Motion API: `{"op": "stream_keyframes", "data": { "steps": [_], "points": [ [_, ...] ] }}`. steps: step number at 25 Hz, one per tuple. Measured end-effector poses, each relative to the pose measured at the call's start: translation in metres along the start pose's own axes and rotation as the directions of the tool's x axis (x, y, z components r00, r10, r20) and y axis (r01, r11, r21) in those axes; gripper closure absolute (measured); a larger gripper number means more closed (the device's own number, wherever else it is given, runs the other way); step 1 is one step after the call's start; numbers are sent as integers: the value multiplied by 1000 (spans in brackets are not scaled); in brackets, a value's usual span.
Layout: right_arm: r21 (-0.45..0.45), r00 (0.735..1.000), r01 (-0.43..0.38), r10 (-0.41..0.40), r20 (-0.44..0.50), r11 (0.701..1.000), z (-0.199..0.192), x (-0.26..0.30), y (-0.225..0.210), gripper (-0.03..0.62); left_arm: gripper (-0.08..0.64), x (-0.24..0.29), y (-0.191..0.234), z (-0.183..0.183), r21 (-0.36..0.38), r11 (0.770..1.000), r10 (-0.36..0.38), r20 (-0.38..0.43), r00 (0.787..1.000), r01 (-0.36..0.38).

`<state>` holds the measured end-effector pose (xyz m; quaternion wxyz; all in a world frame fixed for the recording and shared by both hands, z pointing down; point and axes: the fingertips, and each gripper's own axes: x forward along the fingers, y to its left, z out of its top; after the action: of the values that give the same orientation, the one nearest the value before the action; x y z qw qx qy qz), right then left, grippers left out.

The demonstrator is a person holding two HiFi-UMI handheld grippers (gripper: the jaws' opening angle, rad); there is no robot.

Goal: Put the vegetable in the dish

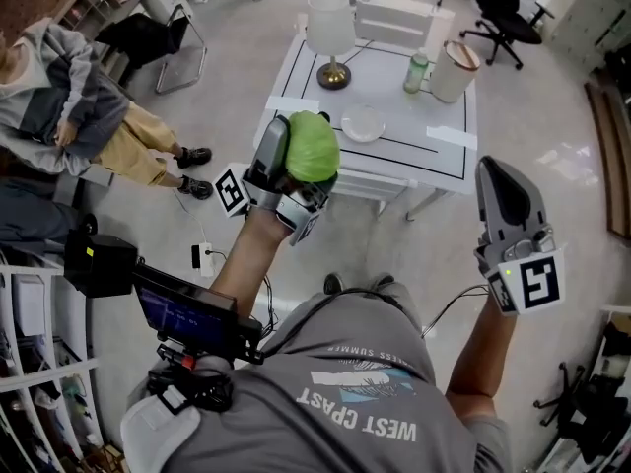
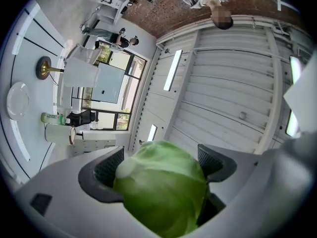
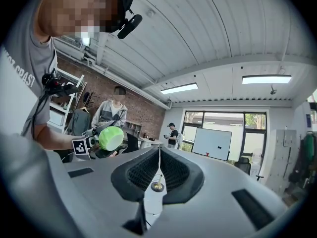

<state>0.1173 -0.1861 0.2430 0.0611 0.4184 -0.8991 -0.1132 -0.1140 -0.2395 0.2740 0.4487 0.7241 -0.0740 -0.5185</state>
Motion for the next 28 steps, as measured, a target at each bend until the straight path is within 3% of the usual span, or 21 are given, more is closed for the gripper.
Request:
{"op": "stream_keyframes", "data": {
  "steps": [8,17,21,28],
  "points": [
    [30,999,-34,33,6,999,-32,31,-46,583,91,25,56,10,10,999,34,30,999,-35],
    [21,991,-135,135,16,991,-32,61,-93,583,91,67,85,16,76,995,63,74,995,-69],
    [15,983,-181,181,12,983,-52,64,-113,583,91,75,117,8,103,990,84,88,993,-92],
    [52,977,-210,211,-6,976,-75,80,-131,583,91,77,163,17,117,977,167,106,980,-179]
  ]
}}
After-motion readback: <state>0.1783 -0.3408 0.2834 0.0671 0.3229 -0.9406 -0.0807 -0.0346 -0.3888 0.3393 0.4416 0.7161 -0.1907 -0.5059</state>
